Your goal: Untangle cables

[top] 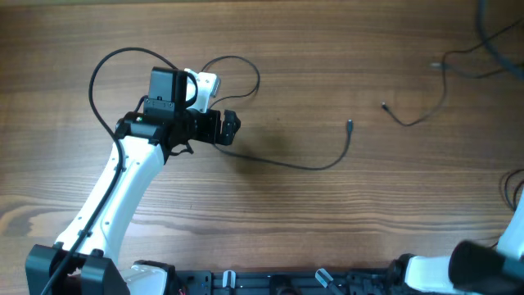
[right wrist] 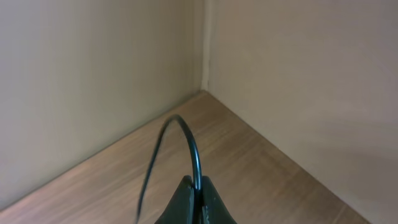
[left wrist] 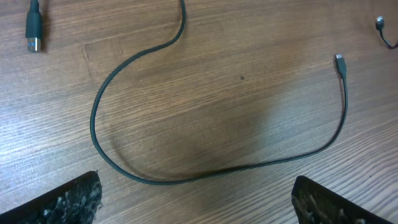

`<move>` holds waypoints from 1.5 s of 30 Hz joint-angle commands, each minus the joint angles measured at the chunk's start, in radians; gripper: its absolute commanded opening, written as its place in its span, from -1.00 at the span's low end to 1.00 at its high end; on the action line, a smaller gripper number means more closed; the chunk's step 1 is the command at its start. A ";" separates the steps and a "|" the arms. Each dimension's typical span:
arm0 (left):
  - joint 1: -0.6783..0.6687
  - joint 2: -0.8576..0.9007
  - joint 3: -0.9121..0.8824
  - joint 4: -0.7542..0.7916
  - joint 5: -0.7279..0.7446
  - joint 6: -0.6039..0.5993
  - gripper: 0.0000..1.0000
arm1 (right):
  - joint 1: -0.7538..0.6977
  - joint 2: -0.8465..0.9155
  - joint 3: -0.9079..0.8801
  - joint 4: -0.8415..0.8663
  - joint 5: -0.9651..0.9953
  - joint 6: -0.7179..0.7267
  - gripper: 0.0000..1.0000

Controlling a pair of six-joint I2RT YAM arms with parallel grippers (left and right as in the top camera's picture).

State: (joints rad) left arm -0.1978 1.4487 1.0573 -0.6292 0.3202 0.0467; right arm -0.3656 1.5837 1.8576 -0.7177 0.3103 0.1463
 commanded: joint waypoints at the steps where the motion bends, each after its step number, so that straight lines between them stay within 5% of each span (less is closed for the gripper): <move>1: 0.004 0.006 -0.005 0.027 0.044 -0.010 1.00 | -0.153 0.146 0.044 0.037 -0.229 0.029 -0.92; 5: 0.004 0.006 -0.005 0.055 0.087 -0.010 1.00 | -0.365 0.386 0.279 -0.114 -0.222 0.164 -0.92; 9: 0.003 0.006 -0.005 0.060 0.092 -0.010 1.00 | -0.519 0.406 0.301 -0.122 -0.386 0.146 -0.91; 15: 0.003 0.006 -0.005 0.056 0.110 -0.010 1.00 | -0.505 0.418 0.300 -0.180 -0.165 0.224 -0.91; 25: 0.004 0.006 -0.005 0.058 0.109 -0.005 1.00 | -0.509 0.535 0.201 -0.252 -0.118 0.314 -0.92; 39: 0.003 0.006 -0.005 0.072 0.109 -0.002 1.00 | -0.506 0.571 -0.052 -0.135 -0.144 0.323 -0.91; 41: 0.003 0.006 -0.005 0.079 0.109 -0.002 1.00 | -0.506 0.571 -0.052 -0.127 -0.180 0.309 -0.63; 42: 0.003 0.006 -0.005 0.080 0.109 -0.002 1.00 | -0.504 0.571 -0.052 -0.125 -0.190 0.298 0.15; 44: 0.003 0.006 -0.005 0.079 0.110 -0.002 1.00 | -0.502 0.571 -0.052 -0.129 -0.199 0.298 1.00; 45: 0.003 0.006 -0.005 0.079 0.110 -0.002 1.00 | -0.502 0.571 -0.052 -0.132 -0.215 0.299 1.00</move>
State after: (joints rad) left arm -0.1978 1.4494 1.0573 -0.5533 0.4171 0.0441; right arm -0.8730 2.1433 1.8042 -0.8478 0.1371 0.4591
